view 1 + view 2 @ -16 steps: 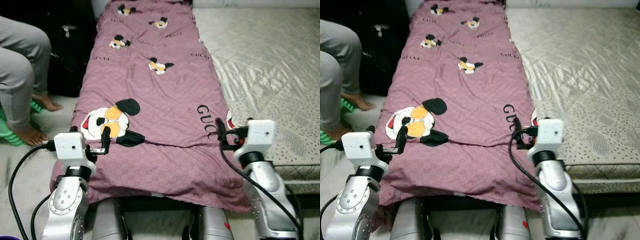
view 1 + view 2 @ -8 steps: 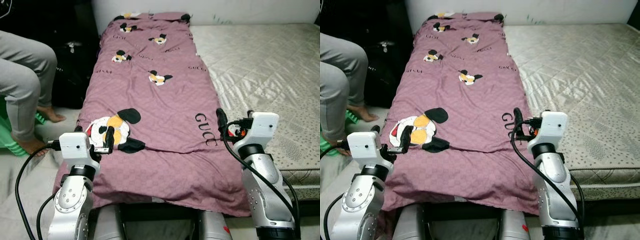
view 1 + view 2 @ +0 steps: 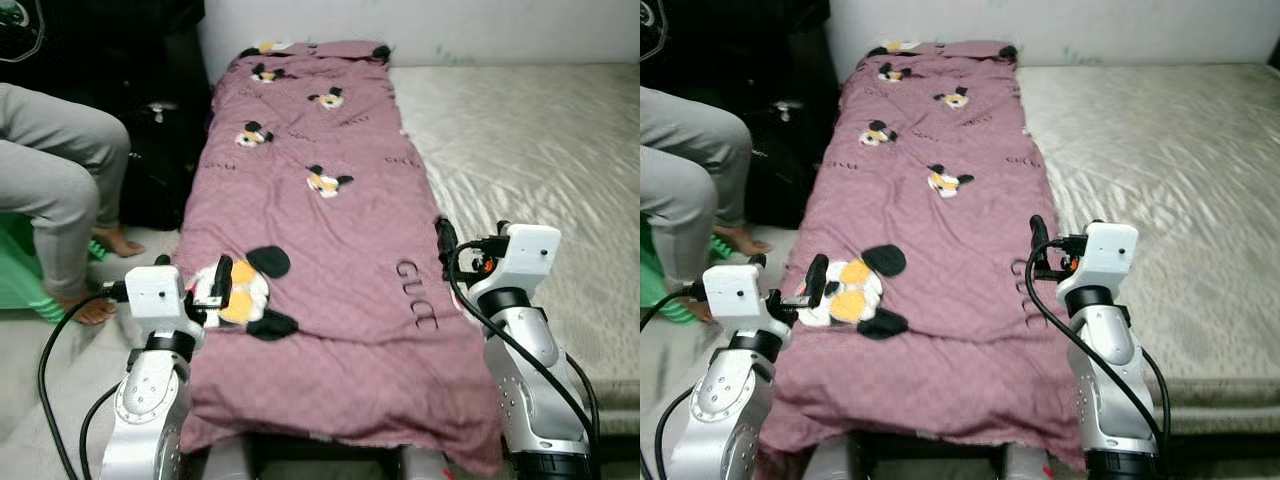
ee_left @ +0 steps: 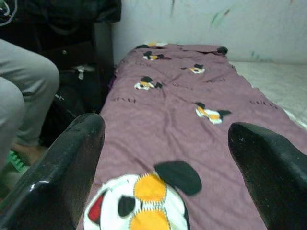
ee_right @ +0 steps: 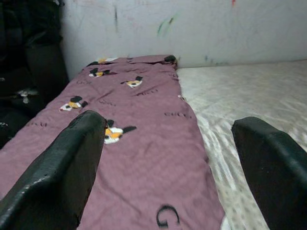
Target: Clean up the room
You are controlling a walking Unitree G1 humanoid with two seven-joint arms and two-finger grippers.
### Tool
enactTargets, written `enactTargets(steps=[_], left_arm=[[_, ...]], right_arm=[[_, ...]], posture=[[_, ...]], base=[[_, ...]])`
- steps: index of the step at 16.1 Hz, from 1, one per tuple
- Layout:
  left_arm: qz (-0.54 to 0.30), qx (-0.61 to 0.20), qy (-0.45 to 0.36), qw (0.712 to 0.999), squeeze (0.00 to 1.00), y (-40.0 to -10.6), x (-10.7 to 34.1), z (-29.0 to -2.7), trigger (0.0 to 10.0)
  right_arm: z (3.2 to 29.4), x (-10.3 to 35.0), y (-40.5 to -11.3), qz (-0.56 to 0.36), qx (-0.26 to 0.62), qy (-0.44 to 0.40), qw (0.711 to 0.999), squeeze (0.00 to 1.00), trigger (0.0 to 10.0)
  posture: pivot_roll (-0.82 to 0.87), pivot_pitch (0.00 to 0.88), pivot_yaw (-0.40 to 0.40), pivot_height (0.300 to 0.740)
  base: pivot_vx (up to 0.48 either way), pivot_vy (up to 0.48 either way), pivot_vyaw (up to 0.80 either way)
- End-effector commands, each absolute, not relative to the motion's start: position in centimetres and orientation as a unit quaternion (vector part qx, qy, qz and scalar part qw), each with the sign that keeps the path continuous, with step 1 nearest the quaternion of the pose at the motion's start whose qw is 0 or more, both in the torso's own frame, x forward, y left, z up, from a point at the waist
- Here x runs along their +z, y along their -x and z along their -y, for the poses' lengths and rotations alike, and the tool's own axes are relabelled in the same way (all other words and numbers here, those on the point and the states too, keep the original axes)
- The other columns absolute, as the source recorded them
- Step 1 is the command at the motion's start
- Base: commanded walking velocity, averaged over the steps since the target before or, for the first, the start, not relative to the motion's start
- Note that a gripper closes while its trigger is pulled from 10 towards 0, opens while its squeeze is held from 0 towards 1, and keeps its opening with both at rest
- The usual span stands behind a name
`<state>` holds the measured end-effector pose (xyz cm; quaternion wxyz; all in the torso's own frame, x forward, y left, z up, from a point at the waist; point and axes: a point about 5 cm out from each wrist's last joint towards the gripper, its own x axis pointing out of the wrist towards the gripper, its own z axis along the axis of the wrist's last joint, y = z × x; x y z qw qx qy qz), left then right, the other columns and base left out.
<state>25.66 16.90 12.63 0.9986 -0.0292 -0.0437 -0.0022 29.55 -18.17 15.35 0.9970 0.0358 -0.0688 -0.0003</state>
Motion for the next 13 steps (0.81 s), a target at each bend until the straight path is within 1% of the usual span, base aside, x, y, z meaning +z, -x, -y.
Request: enactTargets(steps=[1,4,9,13], left_arm=[[0.045,0.000,0.025,0.999,0.00,-25.7,12.6,-17.0,10.0],[0.041,0.002,0.024,0.999,0.00,-25.7,12.3,-17.1,10.0],[0.038,0.000,0.026,0.999,0.00,-25.8,12.0,-17.0,10.0],[0.037,0.002,0.024,0.999,0.00,-25.8,11.8,-17.1,10.0]], right_arm=[[18.1,15.8,-29.8,0.078,0.003,-0.036,0.996,0.00,10.0],[18.9,15.6,-29.6,0.074,-0.002,-0.025,0.997,0.00,10.0],[20.0,14.0,-28.6,0.048,-0.010,-0.002,0.999,0.00,10.0],[19.4,13.4,-28.4,0.042,-0.008,-0.009,0.999,0.00,10.0]], posture=[[-0.01,0.000,0.033,0.705],[-0.01,0.000,0.035,0.738],[-0.02,0.000,0.037,0.740],[-0.01,0.000,0.038,0.740]], base=[[0.000,0.000,0.00],[0.000,0.000,0.00],[0.000,0.000,0.00],[0.000,0.000,0.00]])
